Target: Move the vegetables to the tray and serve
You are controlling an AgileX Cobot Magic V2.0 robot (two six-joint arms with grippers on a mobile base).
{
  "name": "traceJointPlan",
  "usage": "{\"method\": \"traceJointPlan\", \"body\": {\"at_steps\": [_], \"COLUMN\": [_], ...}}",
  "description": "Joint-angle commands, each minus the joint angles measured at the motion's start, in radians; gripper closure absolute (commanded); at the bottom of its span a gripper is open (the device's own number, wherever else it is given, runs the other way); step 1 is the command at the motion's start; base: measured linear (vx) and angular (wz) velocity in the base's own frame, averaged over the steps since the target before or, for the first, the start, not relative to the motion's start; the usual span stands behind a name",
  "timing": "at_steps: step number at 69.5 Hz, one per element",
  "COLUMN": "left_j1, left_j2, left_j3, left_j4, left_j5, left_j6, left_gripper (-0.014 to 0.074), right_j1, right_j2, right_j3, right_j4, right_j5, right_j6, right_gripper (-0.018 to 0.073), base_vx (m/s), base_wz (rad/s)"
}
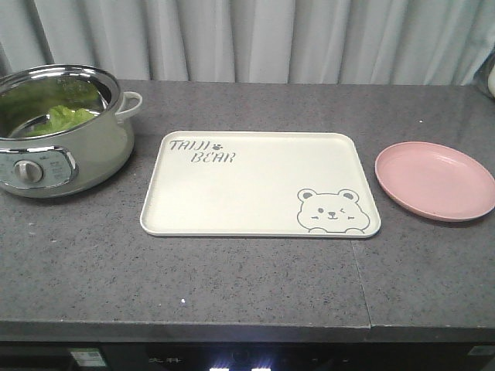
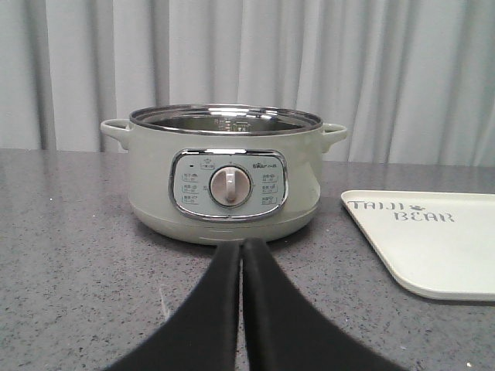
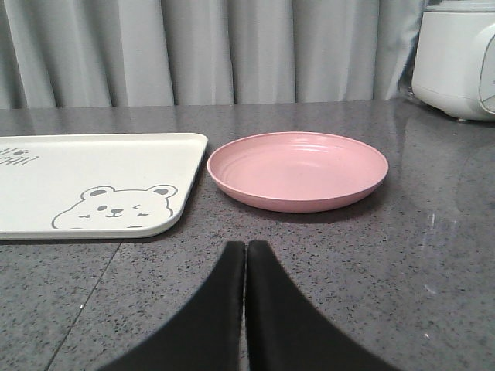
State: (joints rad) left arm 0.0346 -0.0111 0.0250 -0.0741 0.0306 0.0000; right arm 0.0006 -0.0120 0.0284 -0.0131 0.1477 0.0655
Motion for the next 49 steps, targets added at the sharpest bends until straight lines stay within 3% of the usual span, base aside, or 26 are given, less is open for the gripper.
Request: {"method": "traceJointPlan", "body": {"at_steps": [1, 49], "left_j1": [0.000, 0.000], "left_j2": [-0.014, -0.014], "left_j3": [0.005, 0.005], "left_j4": [-0.007, -0.007], "left_j5": [-0.069, -0.069], "left_j6": [0.000, 0.000], "left_gripper": [0.0603, 0.0603], "right_j1": [-0.001, -0.001], "right_j2": [-0.003, -0.003], "right_j3": [0.007, 0.007], "right_j4": [-0.008, -0.008], "right_j5": [-0.075, -0.075], "right_j6": [-0.003, -0.003], "right_gripper": [0.0563, 0.0563], "base_vx": [0.02, 0.02], "base_wz": [0.00, -0.01]}}
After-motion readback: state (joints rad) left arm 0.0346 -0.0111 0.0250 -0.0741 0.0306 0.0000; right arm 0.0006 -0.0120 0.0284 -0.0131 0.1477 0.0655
